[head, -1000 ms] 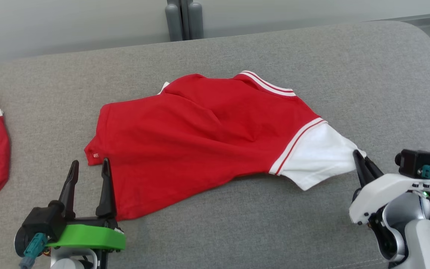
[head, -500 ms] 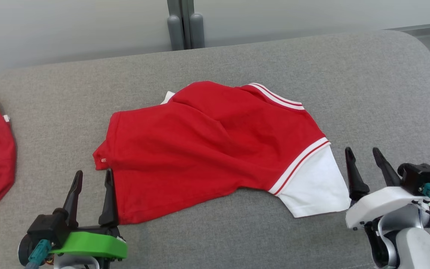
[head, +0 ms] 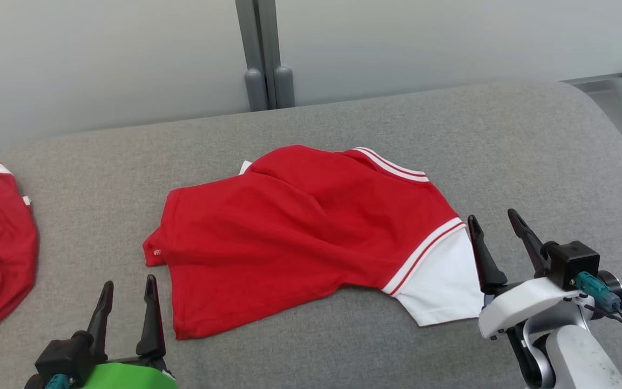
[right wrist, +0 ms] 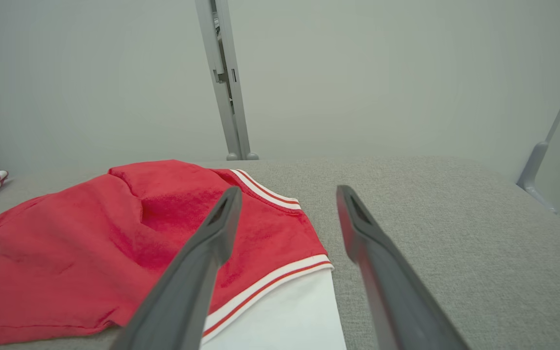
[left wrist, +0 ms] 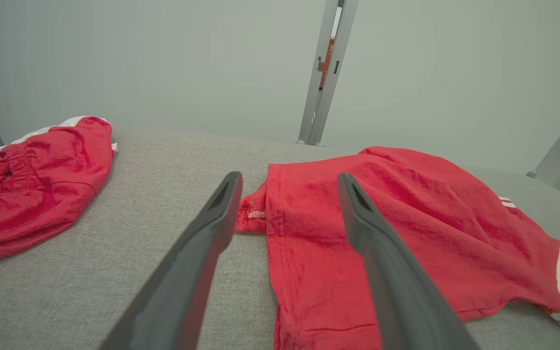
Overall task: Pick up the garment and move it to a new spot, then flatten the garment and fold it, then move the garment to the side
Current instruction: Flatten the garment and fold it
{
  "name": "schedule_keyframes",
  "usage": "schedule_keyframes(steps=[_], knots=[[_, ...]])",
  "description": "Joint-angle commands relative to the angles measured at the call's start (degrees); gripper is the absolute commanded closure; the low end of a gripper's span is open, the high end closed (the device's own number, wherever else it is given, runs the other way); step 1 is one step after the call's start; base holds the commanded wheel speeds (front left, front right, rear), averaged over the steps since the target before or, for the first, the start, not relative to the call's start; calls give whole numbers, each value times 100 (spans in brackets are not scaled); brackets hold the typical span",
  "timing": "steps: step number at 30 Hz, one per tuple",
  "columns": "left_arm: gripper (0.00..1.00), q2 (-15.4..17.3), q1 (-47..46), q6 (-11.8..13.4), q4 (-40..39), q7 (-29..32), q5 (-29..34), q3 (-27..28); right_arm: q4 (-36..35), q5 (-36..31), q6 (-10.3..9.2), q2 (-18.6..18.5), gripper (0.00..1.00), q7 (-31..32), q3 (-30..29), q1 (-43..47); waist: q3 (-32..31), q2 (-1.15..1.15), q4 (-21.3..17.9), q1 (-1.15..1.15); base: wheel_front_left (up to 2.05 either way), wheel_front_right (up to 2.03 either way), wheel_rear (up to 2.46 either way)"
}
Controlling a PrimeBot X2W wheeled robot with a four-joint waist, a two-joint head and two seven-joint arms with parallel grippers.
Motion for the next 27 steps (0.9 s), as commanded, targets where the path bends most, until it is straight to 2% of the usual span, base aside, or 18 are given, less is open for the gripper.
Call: schedule_keyframes(steps=[1, 12, 27], knots=[[0, 16, 114, 24, -20, -20, -27, 56, 50, 44, -8, -30, 0, -38, 23, -41, -115, 0, 21, 0, 0, 0, 0], [0, 16, 344, 49, -43, -20, -79, 143, 302, 71, -8, 12, 0, -4, 6, 71, -256, 0, 63, 0, 0, 0, 0], [0, 16, 269, 49, -46, -20, -103, 126, 334, 20, -8, 55, 0, 126, 8, 48, -141, 0, 84, 0, 0, 0, 0]])
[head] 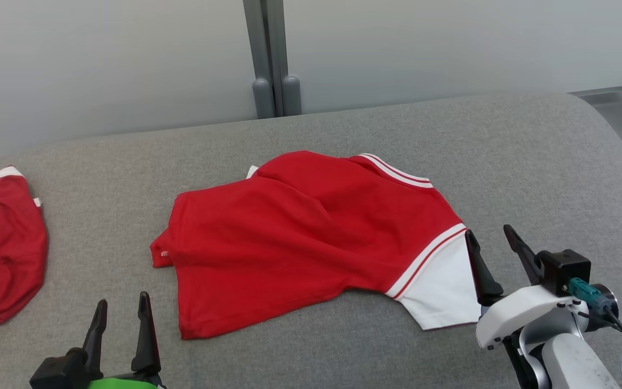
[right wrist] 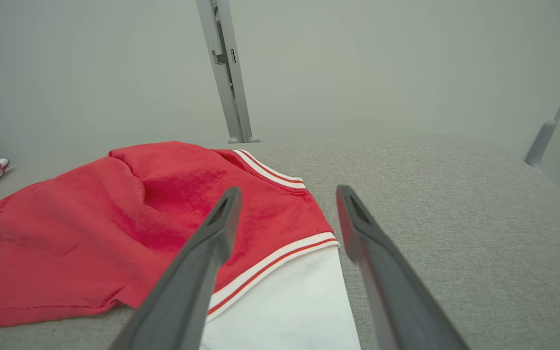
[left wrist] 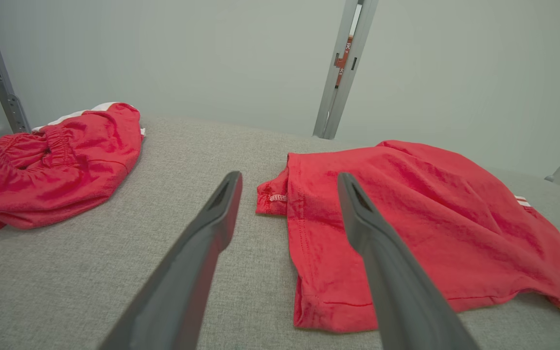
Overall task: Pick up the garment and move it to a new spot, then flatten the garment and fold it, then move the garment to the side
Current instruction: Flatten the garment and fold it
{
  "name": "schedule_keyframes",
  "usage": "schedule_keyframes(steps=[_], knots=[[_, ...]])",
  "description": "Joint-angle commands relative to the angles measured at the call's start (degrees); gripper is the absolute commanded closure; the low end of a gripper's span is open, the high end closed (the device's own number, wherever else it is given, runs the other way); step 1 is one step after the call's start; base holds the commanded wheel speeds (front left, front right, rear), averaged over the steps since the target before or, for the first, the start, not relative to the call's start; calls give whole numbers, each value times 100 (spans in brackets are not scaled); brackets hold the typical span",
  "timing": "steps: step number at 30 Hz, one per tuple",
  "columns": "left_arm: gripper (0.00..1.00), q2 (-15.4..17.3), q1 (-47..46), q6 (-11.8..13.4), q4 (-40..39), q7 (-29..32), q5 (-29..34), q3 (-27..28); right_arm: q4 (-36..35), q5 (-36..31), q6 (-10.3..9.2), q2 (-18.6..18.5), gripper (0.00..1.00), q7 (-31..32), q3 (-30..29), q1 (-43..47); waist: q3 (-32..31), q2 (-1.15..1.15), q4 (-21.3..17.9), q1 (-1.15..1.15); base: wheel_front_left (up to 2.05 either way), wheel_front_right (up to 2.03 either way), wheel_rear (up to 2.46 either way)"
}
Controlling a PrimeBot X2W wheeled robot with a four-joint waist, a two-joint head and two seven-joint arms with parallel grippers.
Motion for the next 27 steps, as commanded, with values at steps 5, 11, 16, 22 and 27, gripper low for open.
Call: schedule_keyframes(steps=[5, 11, 16, 22, 27], knots=[[0, 14, -109, -23, 108, -19, 45, -105, -55, 24, -8, -45, 0, 244, -72, -66, 80, 0, 11, 0, 0, 0, 0], [0, 56, -509, -28, 554, 807, 36, -450, -58, 264, -8, -184, 0, 1695, -269, -187, 299, 0, 56, 0, 0, 0, 0], [0, 53, -756, 149, 836, 1687, 48, -645, 83, 210, -7, -249, 0, 2751, -635, -233, 548, 0, 82, 0, 0, 0, 0], [0, 48, -880, 356, 895, 2205, 107, -806, 378, 25, -7, -199, 0, 3041, -846, -319, 824, 0, 119, 0, 0, 0, 0], [0, 119, -981, 407, 833, 2205, 187, -847, 722, -83, -8, -121, 0, 3081, -910, -384, 963, 0, 150, 0, 0, 0, 0]])
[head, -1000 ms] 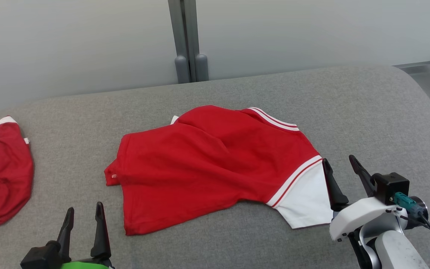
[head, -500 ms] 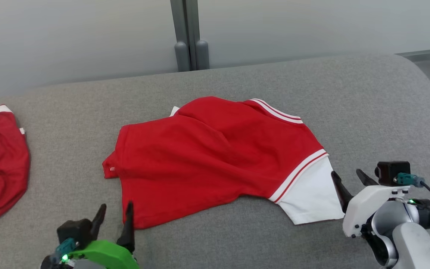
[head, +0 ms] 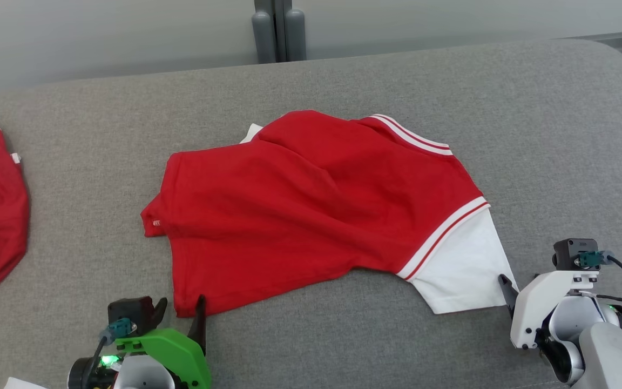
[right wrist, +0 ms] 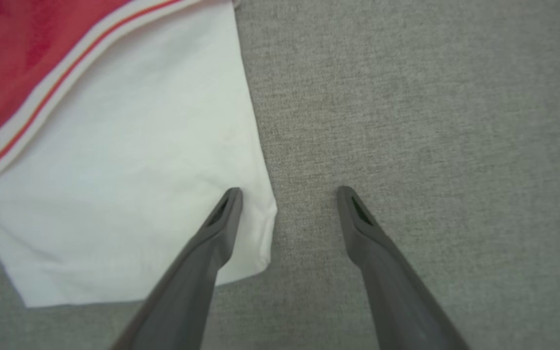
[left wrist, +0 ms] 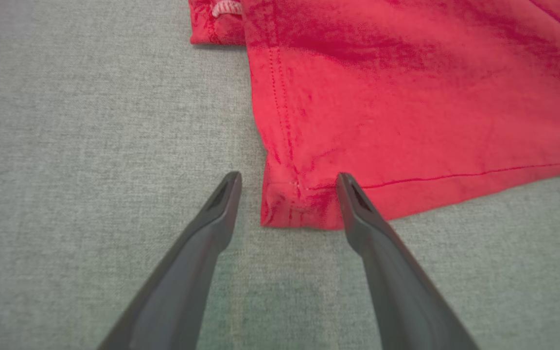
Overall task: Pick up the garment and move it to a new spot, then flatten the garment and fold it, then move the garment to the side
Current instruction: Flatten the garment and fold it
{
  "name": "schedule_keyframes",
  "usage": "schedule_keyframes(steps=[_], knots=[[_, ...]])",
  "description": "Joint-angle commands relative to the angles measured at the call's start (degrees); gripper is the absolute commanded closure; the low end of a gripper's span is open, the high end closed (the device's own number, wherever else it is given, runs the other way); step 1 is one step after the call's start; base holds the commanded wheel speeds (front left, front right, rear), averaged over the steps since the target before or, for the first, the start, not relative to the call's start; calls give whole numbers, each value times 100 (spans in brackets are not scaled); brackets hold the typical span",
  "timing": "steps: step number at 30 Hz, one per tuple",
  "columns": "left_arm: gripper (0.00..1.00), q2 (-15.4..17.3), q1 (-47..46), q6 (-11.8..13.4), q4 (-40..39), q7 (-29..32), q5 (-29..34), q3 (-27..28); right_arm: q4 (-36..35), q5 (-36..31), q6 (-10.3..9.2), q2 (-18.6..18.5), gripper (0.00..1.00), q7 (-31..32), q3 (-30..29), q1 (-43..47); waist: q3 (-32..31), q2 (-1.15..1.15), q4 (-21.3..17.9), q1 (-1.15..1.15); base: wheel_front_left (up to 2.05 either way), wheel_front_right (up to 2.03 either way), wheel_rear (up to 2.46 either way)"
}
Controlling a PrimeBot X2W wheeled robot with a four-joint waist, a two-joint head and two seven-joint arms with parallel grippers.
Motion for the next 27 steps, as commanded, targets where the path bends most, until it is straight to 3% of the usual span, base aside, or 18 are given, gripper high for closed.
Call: schedule_keyframes(steps=[1, 9, 16, 27], knots=[[0, 70, -132, 33, -24, -45, 95, -13, 82, -48, -8, 38, 0, -25, -20, -79, 79, 0, 33, 0, 0, 0, 0], [0, 108, -234, 159, 13, 15, 232, -143, 502, 10, -2, 209, 0, 20, 133, -100, 184, 0, 45, 0, 0, 0, 0], [0, 101, -199, 278, 13, -112, 214, -150, 546, 396, 32, 313, 0, 191, 700, 59, 166, 0, 70, 0, 0, 0, 0], [0, 164, -105, 254, 14, -66, 122, -193, 470, 590, 23, 137, 0, 376, 943, 341, 63, 0, 32, 0, 0, 0, 0]])
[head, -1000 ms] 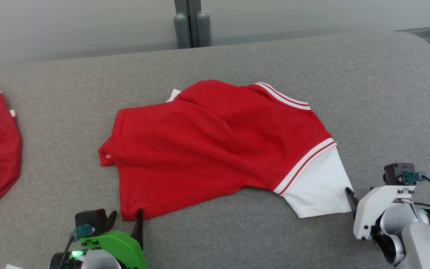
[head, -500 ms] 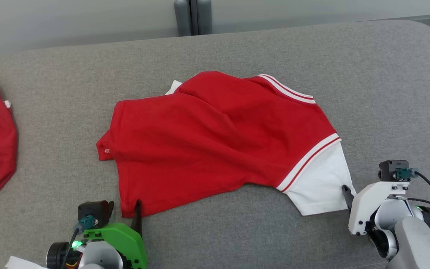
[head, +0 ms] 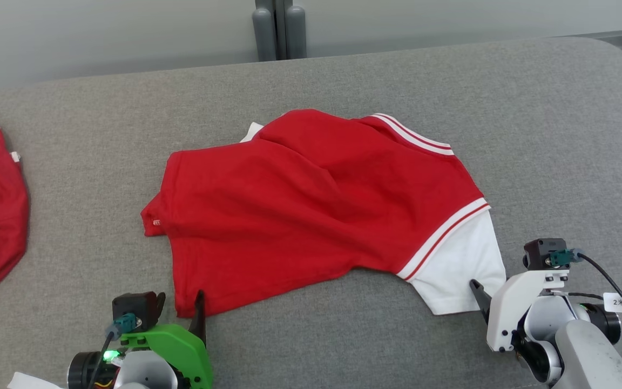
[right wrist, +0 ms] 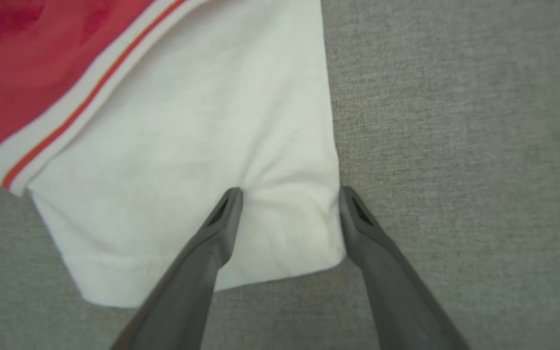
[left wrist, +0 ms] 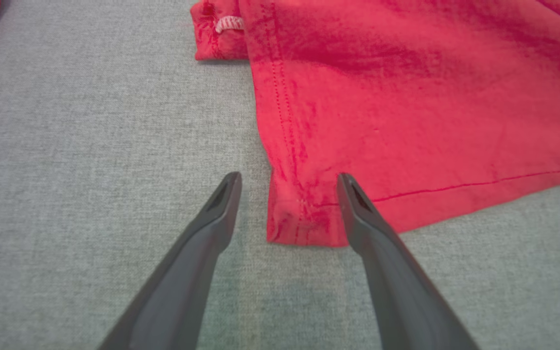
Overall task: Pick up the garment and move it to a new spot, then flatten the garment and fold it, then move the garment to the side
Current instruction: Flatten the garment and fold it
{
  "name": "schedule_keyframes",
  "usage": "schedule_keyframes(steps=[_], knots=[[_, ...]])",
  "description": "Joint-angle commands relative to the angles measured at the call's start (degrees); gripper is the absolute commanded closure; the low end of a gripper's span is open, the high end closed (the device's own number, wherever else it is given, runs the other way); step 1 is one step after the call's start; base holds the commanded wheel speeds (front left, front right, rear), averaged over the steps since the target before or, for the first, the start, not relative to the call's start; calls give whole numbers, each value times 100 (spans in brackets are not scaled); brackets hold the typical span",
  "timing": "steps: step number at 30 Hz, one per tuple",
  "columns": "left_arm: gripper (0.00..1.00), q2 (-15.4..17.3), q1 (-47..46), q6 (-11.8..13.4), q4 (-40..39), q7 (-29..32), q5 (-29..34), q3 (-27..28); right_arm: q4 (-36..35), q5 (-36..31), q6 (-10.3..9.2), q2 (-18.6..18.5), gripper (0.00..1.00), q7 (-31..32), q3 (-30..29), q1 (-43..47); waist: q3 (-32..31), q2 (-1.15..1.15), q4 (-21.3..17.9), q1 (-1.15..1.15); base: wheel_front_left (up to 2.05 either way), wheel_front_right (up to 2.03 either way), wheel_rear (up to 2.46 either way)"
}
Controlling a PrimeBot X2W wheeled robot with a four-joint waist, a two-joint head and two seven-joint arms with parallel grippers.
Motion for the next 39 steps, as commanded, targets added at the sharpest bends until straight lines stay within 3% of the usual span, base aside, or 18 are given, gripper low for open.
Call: schedule_keyframes(steps=[1, 5, 6, 9, 10, 11, 12, 13, 20, 29, 39], knots=[[0, 52, 26, 6, -13, 15, -26, -6, 240, 28, 54, 122, 0, 221, 125, 408, -5, 0, -9, 0, 0, 0, 0], [0, 56, 31, -28, 5, 108, -84, -34, 268, -3, 48, 112, 0, 272, 75, 411, -2, 0, -9, 0, 0, 0, 0], [5, 58, 32, -33, 11, 143, -105, -42, 292, -18, 47, 115, 0, 312, 63, 416, 3, 0, -6, 0, 0, 0, 0], [37, 47, 47, -41, 21, 197, -165, -52, 360, -34, 41, 141, 4, 405, 22, 438, 20, 0, 11, 0, 0, 0, 0], [62, 46, 52, -48, 29, 210, -180, -55, 380, -50, 41, 146, 27, 438, 19, 442, 27, 0, 14, 0, 0, 0, 0], [74, 49, 50, -49, 31, 216, -175, -57, 380, -64, 40, 162, 57, 456, 17, 440, 35, 0, 17, 0, 0, 0, 0], [96, 53, 45, -54, 38, 216, -185, -55, 372, -75, 40, 176, 95, 464, 13, 431, 41, 0, 17, 0, 0, 0, 0], [100, 59, 39, -58, 54, 230, -200, -55, 363, -94, 41, 193, 100, 468, 13, 417, 47, 0, 15, 0, 0, 0, 0], [100, 2, -59, -138, -19, -9, -494, 38, -55, 277, 43, 259, 100, -40, -82, 201, 16, 0, -1, 0, 0, 0, 0], [100, -115, -255, -365, -822, -389, -1403, 177, -1555, 1370, 35, 242, 100, -815, -274, -82, -72, 0, -58, 0, 0, 0, 0], [100, -44, -1098, -612, -1792, 160, -2584, 260, -2979, 1953, 35, 14, 100, -755, -214, -876, -85, 0, -257, 0, 0, 0, 0]])
